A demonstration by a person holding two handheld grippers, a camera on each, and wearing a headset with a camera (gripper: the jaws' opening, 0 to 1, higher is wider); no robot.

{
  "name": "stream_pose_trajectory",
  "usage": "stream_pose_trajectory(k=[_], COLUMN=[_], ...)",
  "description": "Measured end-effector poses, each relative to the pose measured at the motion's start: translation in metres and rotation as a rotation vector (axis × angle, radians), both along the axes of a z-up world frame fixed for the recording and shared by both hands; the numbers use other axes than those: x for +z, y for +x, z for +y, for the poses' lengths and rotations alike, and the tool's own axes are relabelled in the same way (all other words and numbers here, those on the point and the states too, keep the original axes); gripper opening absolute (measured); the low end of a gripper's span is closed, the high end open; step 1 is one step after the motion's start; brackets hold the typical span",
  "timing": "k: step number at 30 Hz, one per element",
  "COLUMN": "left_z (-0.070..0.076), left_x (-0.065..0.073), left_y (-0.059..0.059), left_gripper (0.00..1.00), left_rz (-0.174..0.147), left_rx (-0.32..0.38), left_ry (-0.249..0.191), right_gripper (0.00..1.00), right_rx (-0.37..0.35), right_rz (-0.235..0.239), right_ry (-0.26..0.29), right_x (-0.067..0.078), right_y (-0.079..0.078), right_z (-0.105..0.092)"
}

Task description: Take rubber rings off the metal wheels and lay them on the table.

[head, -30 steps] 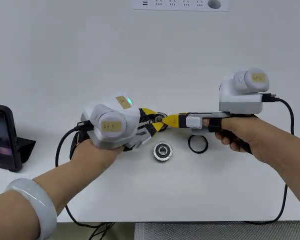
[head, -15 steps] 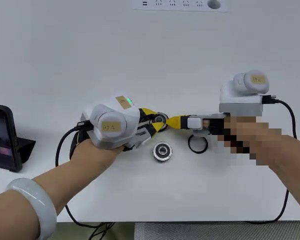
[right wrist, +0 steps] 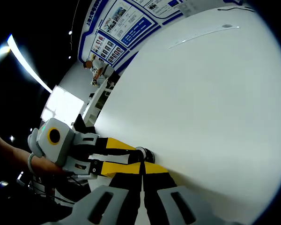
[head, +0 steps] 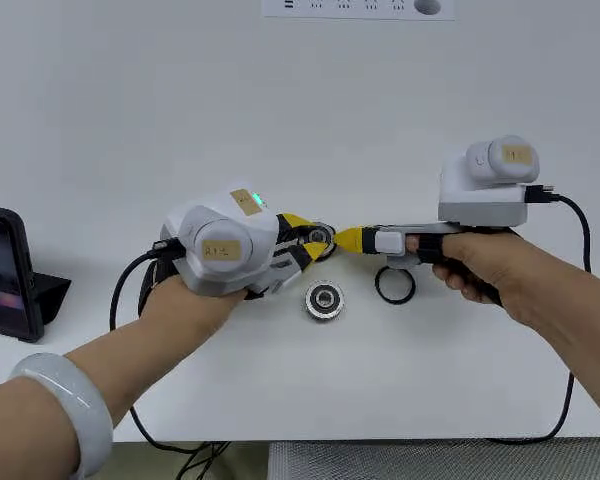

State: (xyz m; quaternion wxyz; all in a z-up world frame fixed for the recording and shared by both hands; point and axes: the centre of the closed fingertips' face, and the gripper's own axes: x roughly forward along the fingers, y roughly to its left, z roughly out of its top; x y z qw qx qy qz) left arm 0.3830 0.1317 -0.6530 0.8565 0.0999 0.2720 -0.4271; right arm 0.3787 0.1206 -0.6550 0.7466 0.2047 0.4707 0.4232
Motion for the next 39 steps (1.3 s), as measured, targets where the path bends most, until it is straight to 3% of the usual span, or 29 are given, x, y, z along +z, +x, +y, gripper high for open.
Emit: stream_pose_trajectory(k=[14, 19, 21, 28, 39], left_z=[0.000, 0.000, 0.000, 0.000, 0.000], left_x=[0.000, 0.000, 0.000, 0.000, 0.001], left_y=[0.000, 0.000, 0.000, 0.000, 0.000], left_gripper=[0.13, 0.13, 0.13, 0.13, 0.15], left_rz=[-0.001, -0.001, -0.002, 0.000, -0.001], left_rx=[0.000, -0.001, -0.002, -0.006, -0.024], left_ry=[0.000, 0.000, 0.001, 0.006, -0.003], right_gripper=[0.01, 0.01, 0.01, 0.01, 0.02], right_rx=[0.008, 0.023, -0.005, -0.034, -0.041], right_rz=[-0.013, -0.015, -0.013, -0.011, -0.004], right_ry=[0.022, 0.047, 0.086, 0.033, 0.013], right_x=[0.008, 0.013, 0.020, 0.010, 0.005], right_y=[-0.001, -0.004, -0.001, 0.005, 0.005], right_z=[0.008, 0.013, 0.015, 0.003, 0.002])
